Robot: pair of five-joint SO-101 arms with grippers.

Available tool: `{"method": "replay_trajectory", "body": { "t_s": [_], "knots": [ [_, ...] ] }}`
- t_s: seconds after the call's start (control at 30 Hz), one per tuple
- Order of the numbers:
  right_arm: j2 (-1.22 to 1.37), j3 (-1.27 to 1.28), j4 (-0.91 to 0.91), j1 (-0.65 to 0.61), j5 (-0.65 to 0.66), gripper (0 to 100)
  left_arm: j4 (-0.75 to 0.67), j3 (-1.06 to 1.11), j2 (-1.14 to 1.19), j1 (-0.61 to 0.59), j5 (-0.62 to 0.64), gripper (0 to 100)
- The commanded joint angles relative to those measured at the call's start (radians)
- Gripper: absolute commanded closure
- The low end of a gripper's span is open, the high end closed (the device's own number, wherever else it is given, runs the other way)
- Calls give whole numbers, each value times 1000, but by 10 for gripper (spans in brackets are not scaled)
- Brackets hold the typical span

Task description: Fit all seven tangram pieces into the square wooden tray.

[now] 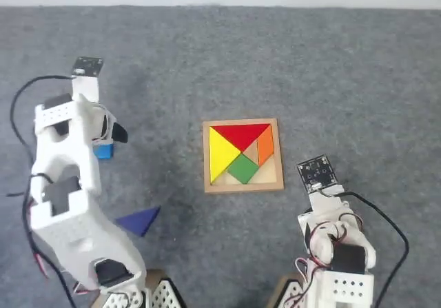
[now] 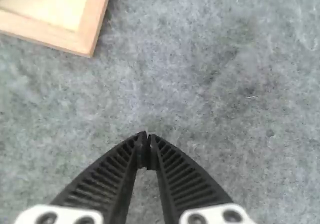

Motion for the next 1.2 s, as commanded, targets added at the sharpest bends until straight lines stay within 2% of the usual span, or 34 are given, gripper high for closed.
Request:
{"method": "replay_trajectory", "body": {
  "t_s": [0.0, 0.2, 0.43, 0.67, 0.87, 1.03, 1.17],
  "knots": [
    [-16, 17, 1, -4, 8, 991, 69, -114, 23, -46, -137, 728],
    [-16, 17, 1, -4, 8, 991, 133, -165, 49, -110, -244, 764],
    [-16, 17, 1, -4, 8, 991, 192, -163, 71, -103, -322, 769],
    [-16, 17, 1, -4, 8, 991, 333, -163, 81, -106, -420, 771],
    [-16, 17, 1, -4, 8, 991, 288, -147, 83, -94, -347, 776],
    [-16, 17, 1, -4, 8, 991, 158, -16, 83, -44, -319, 861],
    [-16, 17, 1, -2, 8, 991, 158, 10, 71, -25, -319, 904]
  ]
}}
